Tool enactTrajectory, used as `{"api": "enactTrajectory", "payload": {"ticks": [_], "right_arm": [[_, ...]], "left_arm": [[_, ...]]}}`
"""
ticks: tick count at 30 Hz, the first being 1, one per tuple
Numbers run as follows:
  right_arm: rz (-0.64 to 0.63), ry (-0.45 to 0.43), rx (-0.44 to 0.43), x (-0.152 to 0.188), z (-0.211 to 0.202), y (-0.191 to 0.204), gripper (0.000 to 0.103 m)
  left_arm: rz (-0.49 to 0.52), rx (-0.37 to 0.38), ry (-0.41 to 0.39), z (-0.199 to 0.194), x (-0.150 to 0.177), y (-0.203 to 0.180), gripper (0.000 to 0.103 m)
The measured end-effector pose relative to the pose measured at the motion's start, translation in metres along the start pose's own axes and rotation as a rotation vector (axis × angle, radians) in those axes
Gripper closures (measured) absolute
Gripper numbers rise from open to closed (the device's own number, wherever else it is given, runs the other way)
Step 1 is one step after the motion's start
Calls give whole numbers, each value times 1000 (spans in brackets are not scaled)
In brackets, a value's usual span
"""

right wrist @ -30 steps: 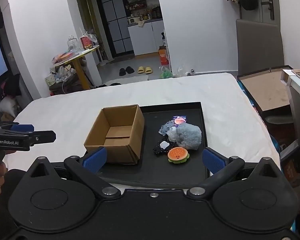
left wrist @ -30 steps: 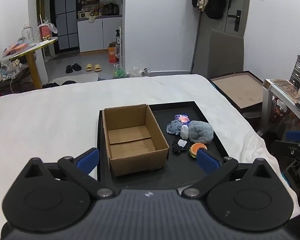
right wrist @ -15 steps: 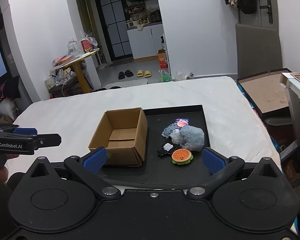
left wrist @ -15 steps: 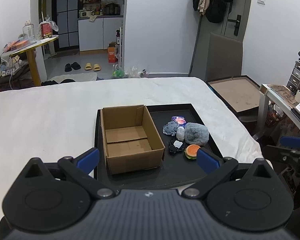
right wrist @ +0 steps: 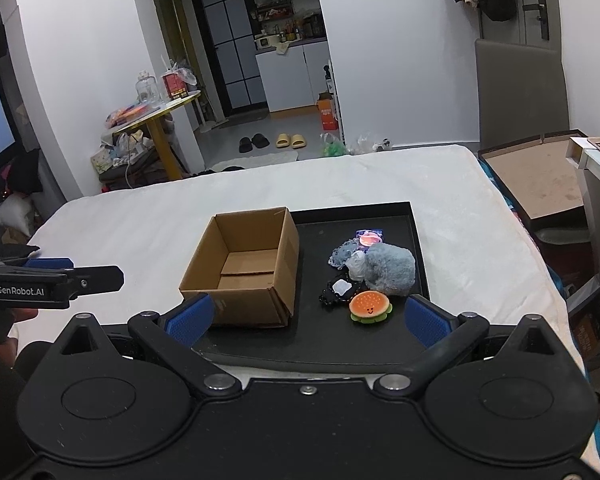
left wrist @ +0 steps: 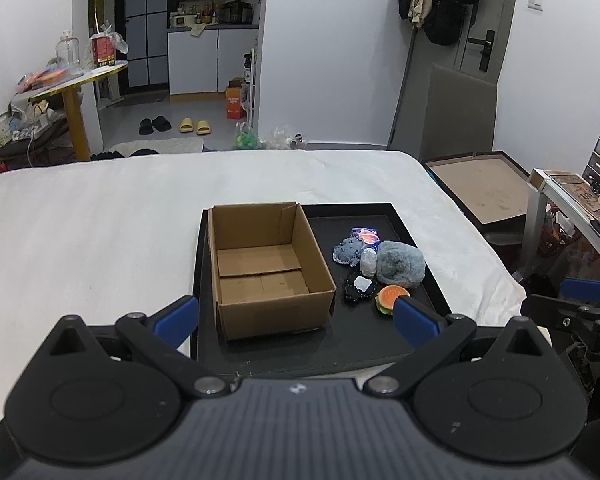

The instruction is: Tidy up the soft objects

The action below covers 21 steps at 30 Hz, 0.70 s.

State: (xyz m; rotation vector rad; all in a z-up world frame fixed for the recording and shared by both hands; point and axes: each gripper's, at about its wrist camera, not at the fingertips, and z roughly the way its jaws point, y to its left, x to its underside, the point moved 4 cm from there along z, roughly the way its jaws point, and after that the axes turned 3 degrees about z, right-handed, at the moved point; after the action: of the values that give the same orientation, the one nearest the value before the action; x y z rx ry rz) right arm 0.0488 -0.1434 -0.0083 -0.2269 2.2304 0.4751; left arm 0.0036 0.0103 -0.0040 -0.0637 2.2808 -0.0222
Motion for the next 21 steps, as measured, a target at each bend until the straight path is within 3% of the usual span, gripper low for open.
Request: {"api": "enactTrajectory", "payload": {"ticks": [21], "right_arm": [[-8, 14, -41, 6, -2, 0, 0]], "left_arm": [[-18, -13, 14, 2, 3, 3, 0]]}}
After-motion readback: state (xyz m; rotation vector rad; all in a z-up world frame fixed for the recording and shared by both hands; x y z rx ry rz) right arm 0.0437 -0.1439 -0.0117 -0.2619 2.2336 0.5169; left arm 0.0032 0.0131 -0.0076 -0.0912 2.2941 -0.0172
